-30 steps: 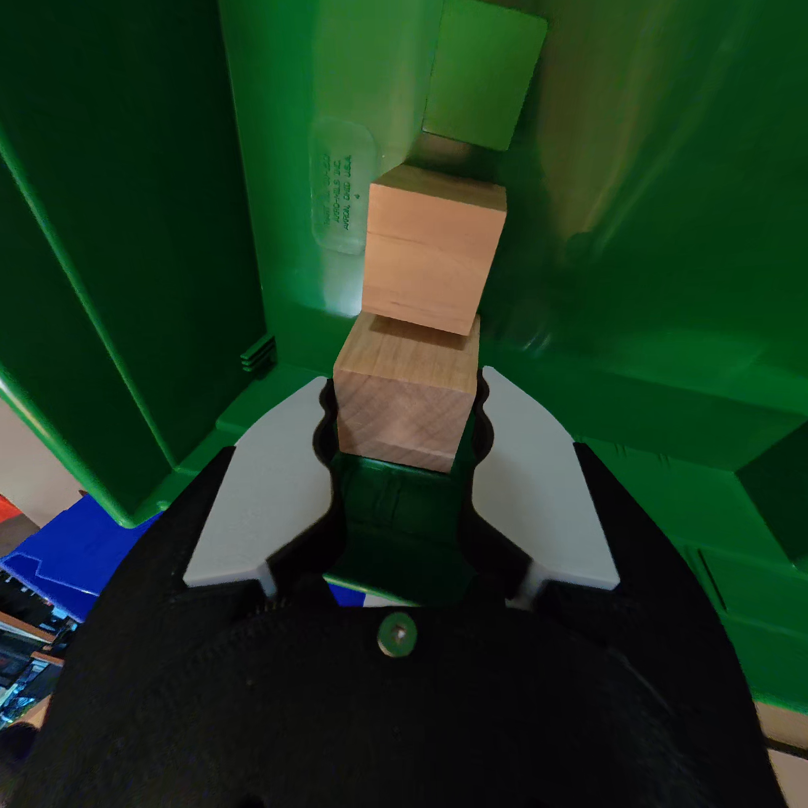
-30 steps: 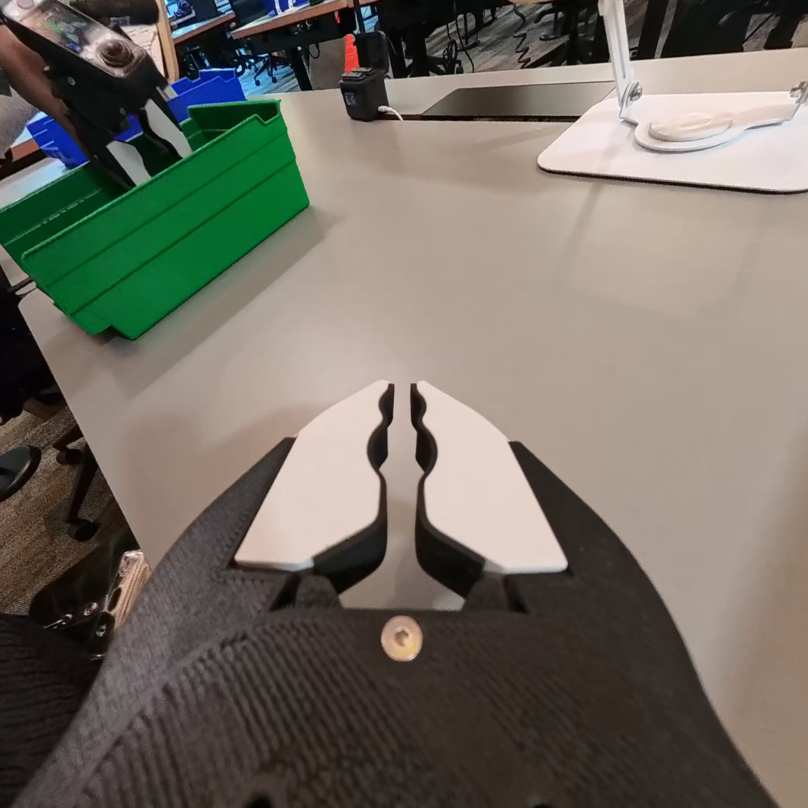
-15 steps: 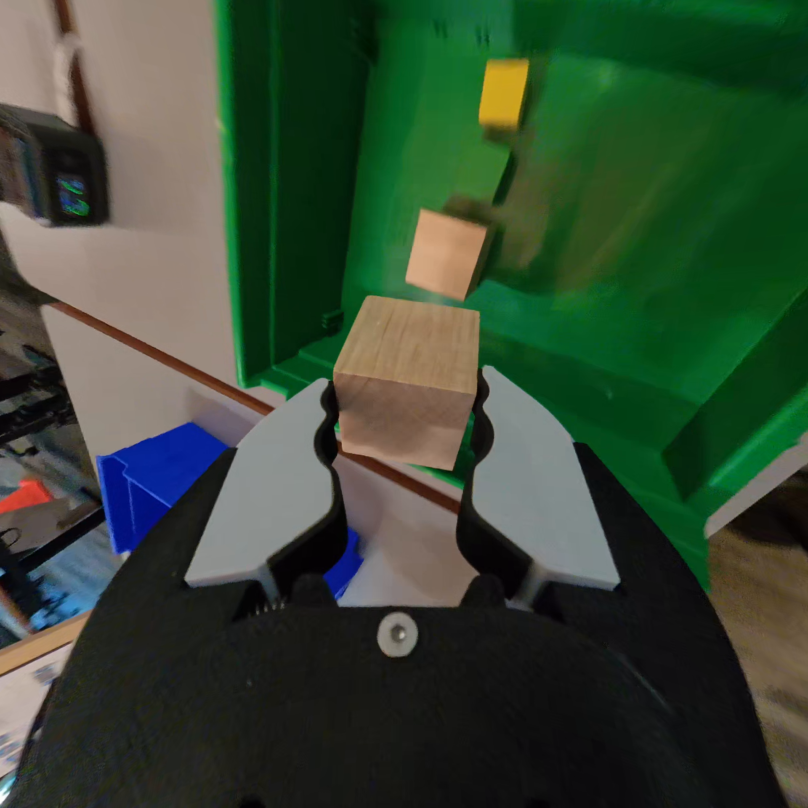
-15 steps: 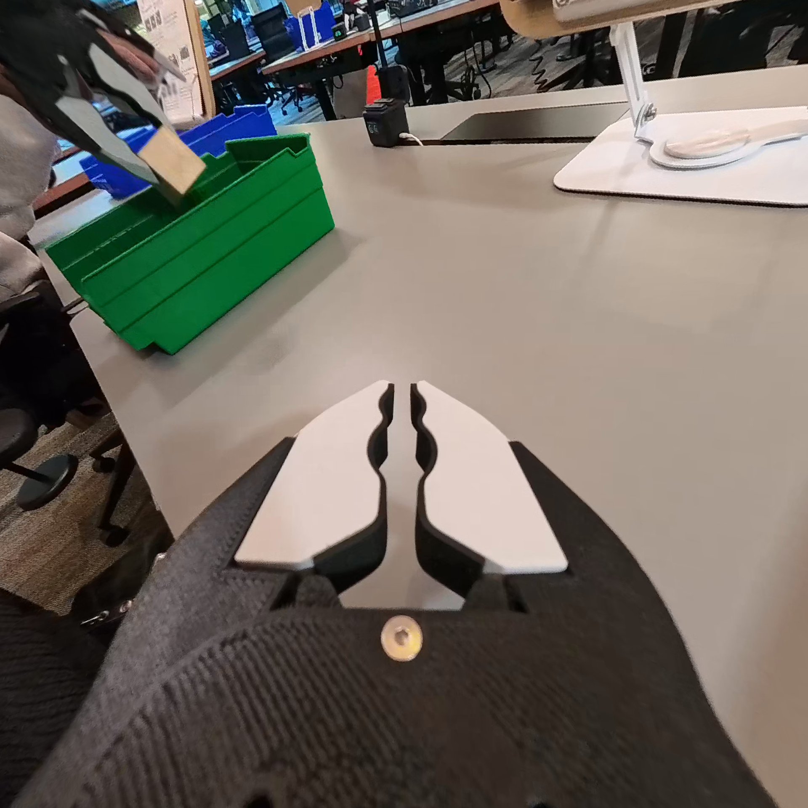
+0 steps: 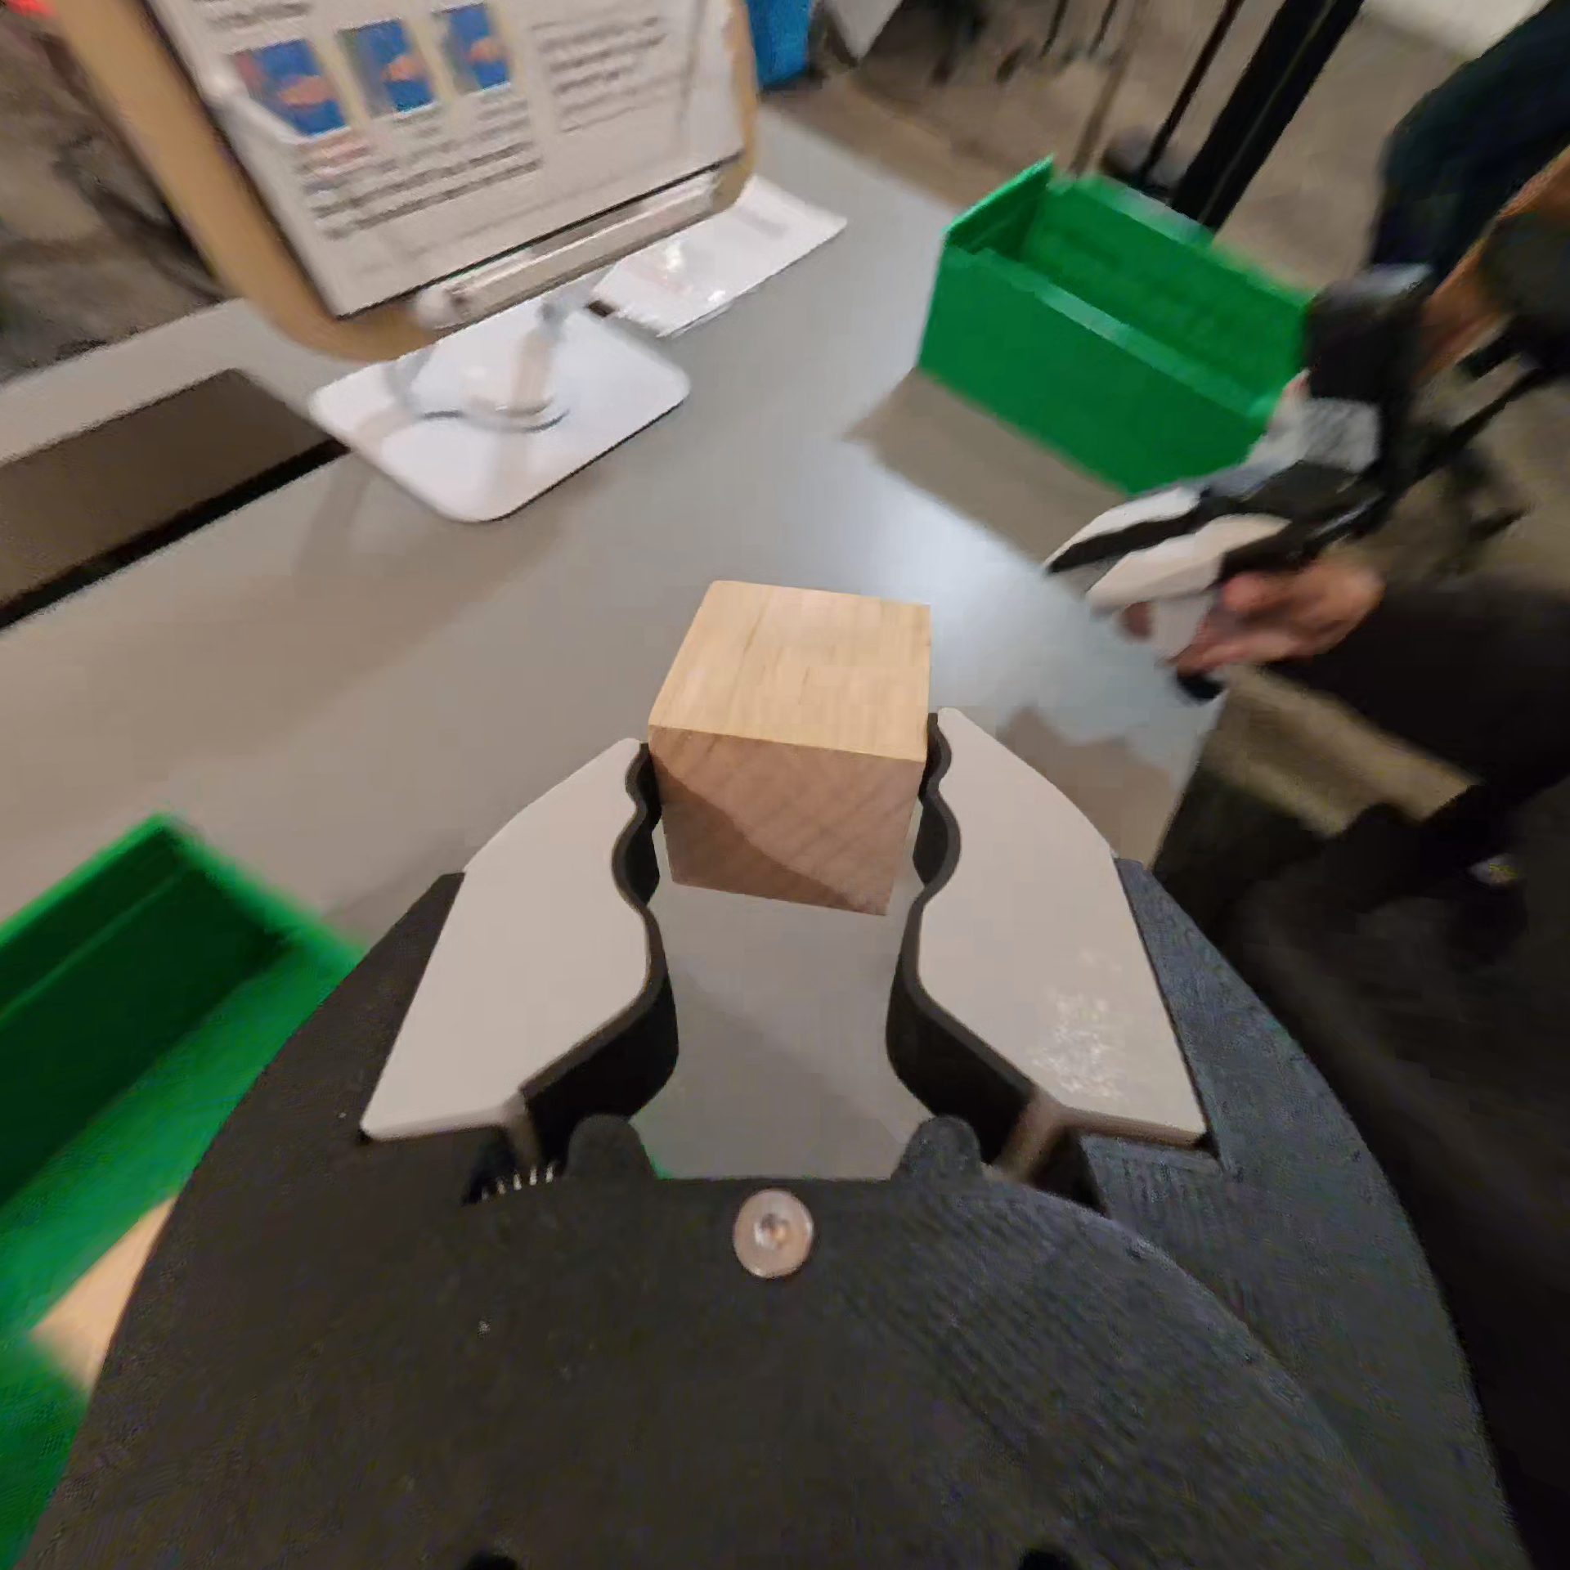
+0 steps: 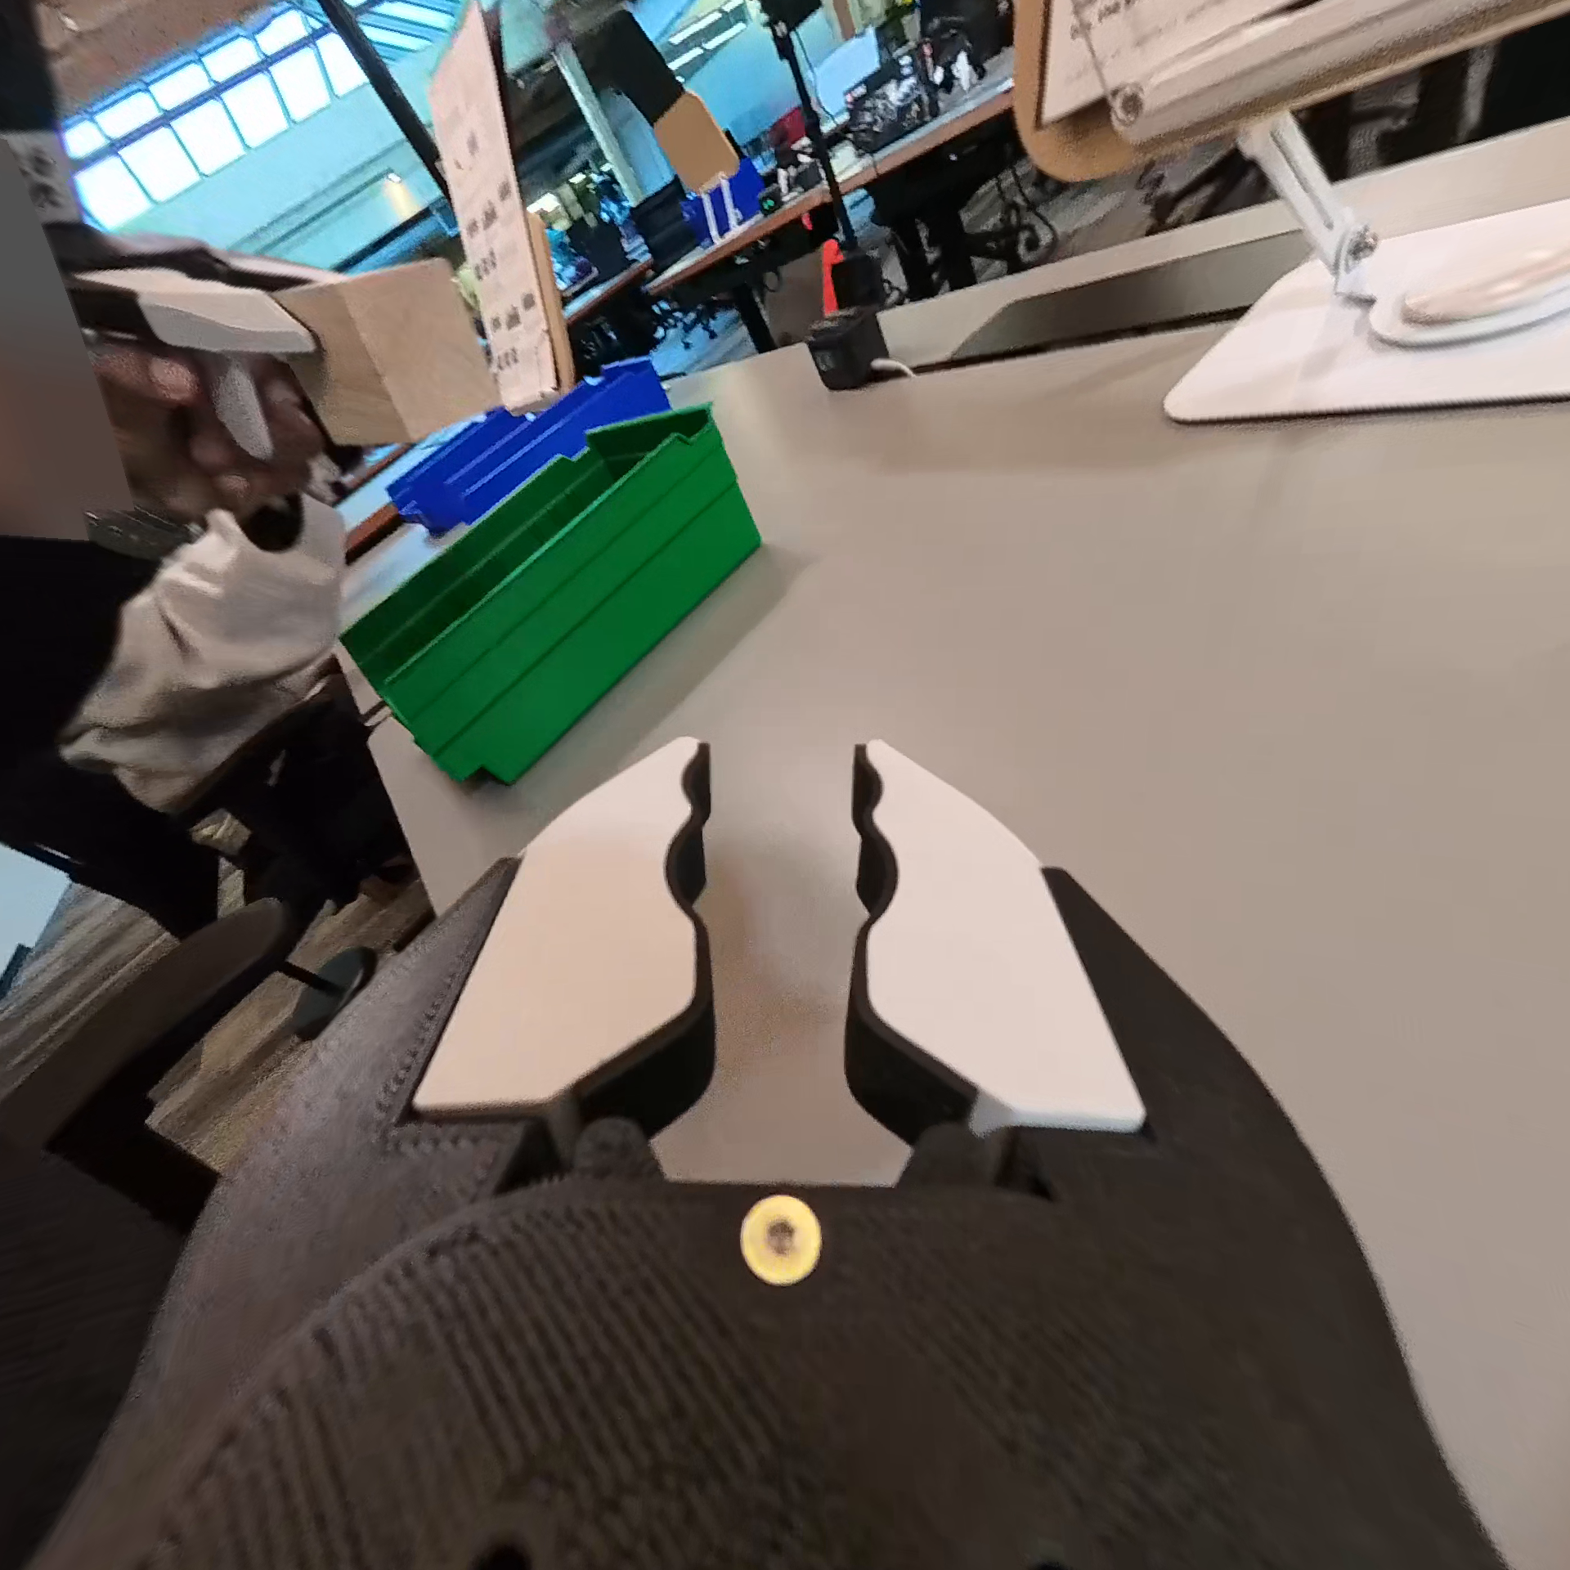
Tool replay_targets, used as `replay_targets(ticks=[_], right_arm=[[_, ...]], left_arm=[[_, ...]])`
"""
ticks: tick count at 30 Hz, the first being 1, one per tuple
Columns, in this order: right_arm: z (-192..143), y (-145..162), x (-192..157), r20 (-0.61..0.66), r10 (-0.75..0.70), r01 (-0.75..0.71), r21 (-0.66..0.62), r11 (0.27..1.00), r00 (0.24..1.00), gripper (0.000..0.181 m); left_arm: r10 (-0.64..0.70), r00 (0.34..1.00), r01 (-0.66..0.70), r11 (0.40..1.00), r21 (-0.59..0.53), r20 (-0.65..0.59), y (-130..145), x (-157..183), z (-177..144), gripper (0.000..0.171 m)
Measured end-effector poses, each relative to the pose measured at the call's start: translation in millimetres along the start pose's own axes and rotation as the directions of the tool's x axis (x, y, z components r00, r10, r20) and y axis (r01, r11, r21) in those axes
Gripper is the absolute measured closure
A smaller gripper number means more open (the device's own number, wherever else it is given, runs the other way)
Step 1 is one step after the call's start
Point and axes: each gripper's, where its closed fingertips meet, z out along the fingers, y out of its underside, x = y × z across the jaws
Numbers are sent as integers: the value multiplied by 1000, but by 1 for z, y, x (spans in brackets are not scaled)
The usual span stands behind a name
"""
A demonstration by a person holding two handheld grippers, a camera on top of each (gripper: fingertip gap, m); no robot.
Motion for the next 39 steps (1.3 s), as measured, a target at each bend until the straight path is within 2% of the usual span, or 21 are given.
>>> replay_targets(ticks=[3, 6, 10, 12, 15, 16, 18, 22, 27, 31, 39], right_arm=[[-4, -2, -5, 61, -84, 85, -14, 996, 995, 142], [-8, 6, -4, 123, -119, 128, -66, 990, 985, 142], [-23, -15, -14, 247, 18, -23, 16, 1000, 969, 145], [-30, -16, -9, 265, 68, -73, 7, 997, 962, 141], [-33, -6, -4, 289, 170, -162, -53, 985, 942, 126], [-34, -6, -7, 312, 213, -205, -60, 977, 926, 123], [-34, -5, -16, 355, 289, -277, -84, 957, 889, 115], [-35, 0, -29, 396, 376, -357, -126, 926, 838, 111], [-30, 17, -24, 325, 426, -386, -183, 904, 844, 114], [-30, 24, -21, 302, 438, -390, -206, 897, 847, 118], [-27, 35, -25, 300, 448, -377, -267, 887, 842, 117]], left_arm=[[-149, 976, 163, 983, 79, -160, -10, 44, 43, 111], [-309, 881, 367, 924, 106, -358, -11, 85, 89, 110], [-467, 697, 557, 830, 2, -544, 8, 122, 141, 110], [-507, 633, 611, 791, -24, -585, 14, 129, 154, 110], [-534, 561, 619, 778, -107, -633, 26, 146, 163, 110], [-547, 559, 590, 791, -165, -623, 34, 153, 167, 110], [-513, 603, 511, 837, -197, -611, 45, 164, 170, 110], [-530, 576, 516, 826, -227, -622, 48, 165, 174, 110], [-596, 500, 563, 775, -287, -629, 56, 156, 180, 110], [-593, 535, 528, 791, -310, -602, 63, 158, 185, 110], [-596, 535, 525, 790, -318, -599, 65, 162, 187, 110]])
